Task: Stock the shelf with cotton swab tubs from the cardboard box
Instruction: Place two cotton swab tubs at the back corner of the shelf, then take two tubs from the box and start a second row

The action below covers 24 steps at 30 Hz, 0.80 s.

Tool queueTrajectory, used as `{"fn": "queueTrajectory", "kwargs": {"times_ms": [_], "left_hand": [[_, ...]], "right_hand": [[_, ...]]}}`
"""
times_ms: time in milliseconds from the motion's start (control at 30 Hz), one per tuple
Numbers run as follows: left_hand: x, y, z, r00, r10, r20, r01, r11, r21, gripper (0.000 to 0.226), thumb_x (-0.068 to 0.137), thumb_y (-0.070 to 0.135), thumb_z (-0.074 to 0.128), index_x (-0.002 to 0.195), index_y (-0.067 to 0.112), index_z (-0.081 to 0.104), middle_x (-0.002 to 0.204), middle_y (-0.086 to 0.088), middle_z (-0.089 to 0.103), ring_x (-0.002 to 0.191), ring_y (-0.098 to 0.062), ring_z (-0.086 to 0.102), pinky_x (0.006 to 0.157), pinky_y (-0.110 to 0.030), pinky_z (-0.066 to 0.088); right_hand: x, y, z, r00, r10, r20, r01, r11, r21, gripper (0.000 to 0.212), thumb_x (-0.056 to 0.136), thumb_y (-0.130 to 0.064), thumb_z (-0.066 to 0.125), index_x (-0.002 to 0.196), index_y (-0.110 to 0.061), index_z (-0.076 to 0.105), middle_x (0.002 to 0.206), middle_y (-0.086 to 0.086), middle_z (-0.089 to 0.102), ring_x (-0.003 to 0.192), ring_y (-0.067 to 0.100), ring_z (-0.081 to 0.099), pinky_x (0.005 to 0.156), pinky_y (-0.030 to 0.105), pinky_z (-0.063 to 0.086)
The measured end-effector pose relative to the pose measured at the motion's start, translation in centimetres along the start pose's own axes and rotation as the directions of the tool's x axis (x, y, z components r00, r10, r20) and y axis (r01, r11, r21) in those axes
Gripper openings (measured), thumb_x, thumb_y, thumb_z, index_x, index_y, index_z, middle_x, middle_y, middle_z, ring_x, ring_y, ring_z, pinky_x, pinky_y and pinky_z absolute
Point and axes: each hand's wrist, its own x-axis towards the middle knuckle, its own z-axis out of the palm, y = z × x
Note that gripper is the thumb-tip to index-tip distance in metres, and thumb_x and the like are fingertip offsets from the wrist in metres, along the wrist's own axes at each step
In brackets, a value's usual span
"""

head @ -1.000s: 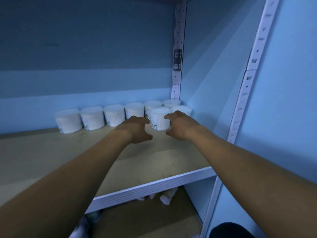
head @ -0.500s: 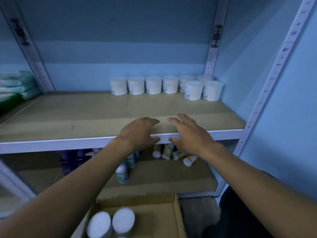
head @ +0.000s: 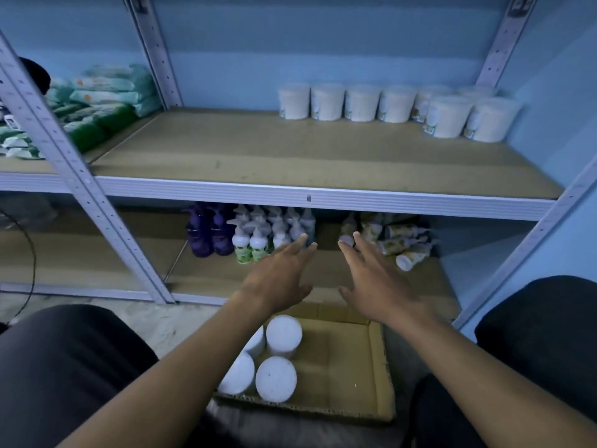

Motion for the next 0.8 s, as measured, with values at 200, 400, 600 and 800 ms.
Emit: {"fn": "queueTrajectory", "kwargs": {"times_ms": [200,400,600,800], "left_hand": [[-1.7,-3.7,5.5,0.979,-0.160,0.122,0.169,0.983,-0.069,0.082,0.086,0.039,0.067,0.155,0.027,0.024,0.163,-0.001,0.022,0.139,-0.031,0.040,0.105,-0.046,0.044],[-4.1,-7.3,10.4,0.923,-0.273,0.271,0.316,0.939,-0.133,0.085,0.086,0.039,0.070,0.156,0.025,0.025,0.164,-0.001,0.016,0.147,-0.023,0.028,0.114,-0.040,0.035],[-6.0,-9.1,13.7,0.874,-0.347,0.340,0.404,0.908,-0.113,0.078,0.085,0.038,0.070,0.152,0.020,0.034,0.159,-0.005,0.029,0.137,-0.028,0.043,0.106,-0.042,0.044],[-7.1,-9.9,16.8,0.856,-0.381,0.351,0.443,0.889,-0.117,0.075,0.081,0.041,0.073,0.146,0.017,0.043,0.147,-0.010,0.042,0.127,-0.033,0.051,0.100,-0.046,0.048]], "right_hand": [[0.4,-1.8,4.7,0.986,0.004,0.168,-0.010,0.999,0.035,0.086,0.097,-0.039,0.058,0.160,-0.029,0.001,0.167,-0.002,-0.013,0.153,0.030,0.003,0.115,0.046,0.033],[0.8,-4.2,9.6,0.954,-0.013,0.299,0.006,1.000,0.025,0.083,0.096,-0.040,0.059,0.159,-0.027,0.007,0.167,0.001,-0.007,0.152,0.031,0.009,0.113,0.047,0.035],[0.4,-6.1,14.3,0.905,-0.041,0.423,0.033,0.999,0.027,0.083,0.094,-0.041,0.063,0.158,-0.029,0.012,0.166,0.002,-0.002,0.150,0.034,0.013,0.109,0.048,0.038],[0.1,-7.3,18.0,0.848,-0.095,0.522,0.092,0.995,0.032,0.076,0.095,-0.024,0.061,0.155,-0.036,0.016,0.164,0.003,0.002,0.129,0.042,0.043,0.093,0.047,0.050]]}}
